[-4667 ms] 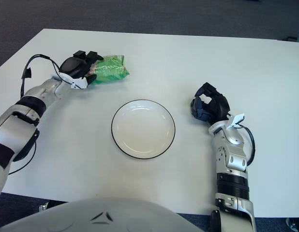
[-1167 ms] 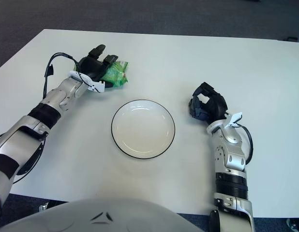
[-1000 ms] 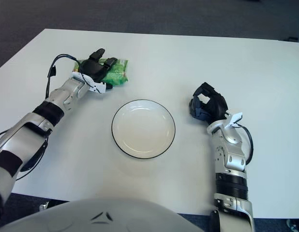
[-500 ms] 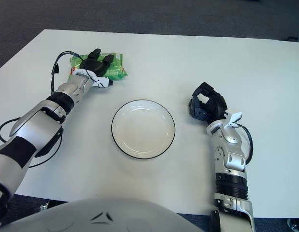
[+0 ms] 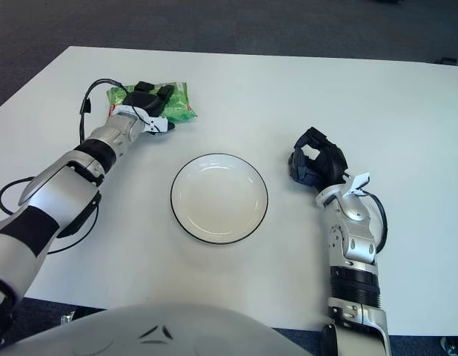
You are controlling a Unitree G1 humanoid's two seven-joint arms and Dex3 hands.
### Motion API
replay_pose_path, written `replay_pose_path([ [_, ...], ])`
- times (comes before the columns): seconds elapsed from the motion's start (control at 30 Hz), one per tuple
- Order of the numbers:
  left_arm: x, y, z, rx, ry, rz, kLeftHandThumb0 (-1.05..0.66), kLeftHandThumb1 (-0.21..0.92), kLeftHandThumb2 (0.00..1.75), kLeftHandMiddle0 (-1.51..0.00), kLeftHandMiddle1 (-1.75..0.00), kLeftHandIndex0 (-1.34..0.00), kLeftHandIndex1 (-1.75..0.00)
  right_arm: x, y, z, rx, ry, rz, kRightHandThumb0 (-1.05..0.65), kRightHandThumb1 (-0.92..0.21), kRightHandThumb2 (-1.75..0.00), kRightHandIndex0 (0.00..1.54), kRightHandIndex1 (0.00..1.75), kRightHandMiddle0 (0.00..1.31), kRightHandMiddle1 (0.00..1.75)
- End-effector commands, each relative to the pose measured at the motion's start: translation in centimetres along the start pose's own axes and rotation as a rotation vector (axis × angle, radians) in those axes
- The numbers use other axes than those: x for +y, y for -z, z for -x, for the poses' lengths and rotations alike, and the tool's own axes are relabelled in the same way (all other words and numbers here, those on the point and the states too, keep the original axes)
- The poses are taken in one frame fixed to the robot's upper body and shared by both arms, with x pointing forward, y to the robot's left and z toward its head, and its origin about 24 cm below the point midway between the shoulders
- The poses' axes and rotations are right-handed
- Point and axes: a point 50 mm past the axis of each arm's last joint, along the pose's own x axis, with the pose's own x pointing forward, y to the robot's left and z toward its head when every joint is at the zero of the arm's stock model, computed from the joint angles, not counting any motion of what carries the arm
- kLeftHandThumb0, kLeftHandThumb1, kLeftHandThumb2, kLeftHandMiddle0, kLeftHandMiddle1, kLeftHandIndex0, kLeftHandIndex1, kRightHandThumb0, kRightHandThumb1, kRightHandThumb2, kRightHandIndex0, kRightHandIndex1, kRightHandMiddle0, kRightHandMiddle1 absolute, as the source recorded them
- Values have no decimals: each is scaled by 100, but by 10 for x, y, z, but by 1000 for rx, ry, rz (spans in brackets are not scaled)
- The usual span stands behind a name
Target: Put the snack into the plate.
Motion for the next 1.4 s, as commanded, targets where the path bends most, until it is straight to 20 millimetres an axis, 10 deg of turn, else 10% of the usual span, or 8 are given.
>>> replay_pose_path([
  [0.0,-30,6,10,40,82,11,-104,92,67,-9,-157,0,-105,-1,34,14,168,17,-39,-46,-38,-123,126,175,56,175],
  [0.17,-26,8,10,43,22,41,-80,83,61,-26,-172,0,-152,-1,34,14,169,13,-46,-46,-38,-123,126,175,56,175],
  [0.23,-25,8,10,44,-8,47,-8,59,94,-41,-173,0,-165,-1,34,14,169,16,-46,-46,-38,-123,126,175,56,175],
  [0.6,-27,12,16,18,-130,113,0,11,143,-89,-135,-60,-175,-1,34,14,165,18,-42,-46,-38,-123,126,175,56,175],
  [1.37,10,7,15,-173,-333,254,0,1,159,-91,-153,-63,-175,-2,35,14,172,24,-39,-46,-38,-123,126,175,56,175],
])
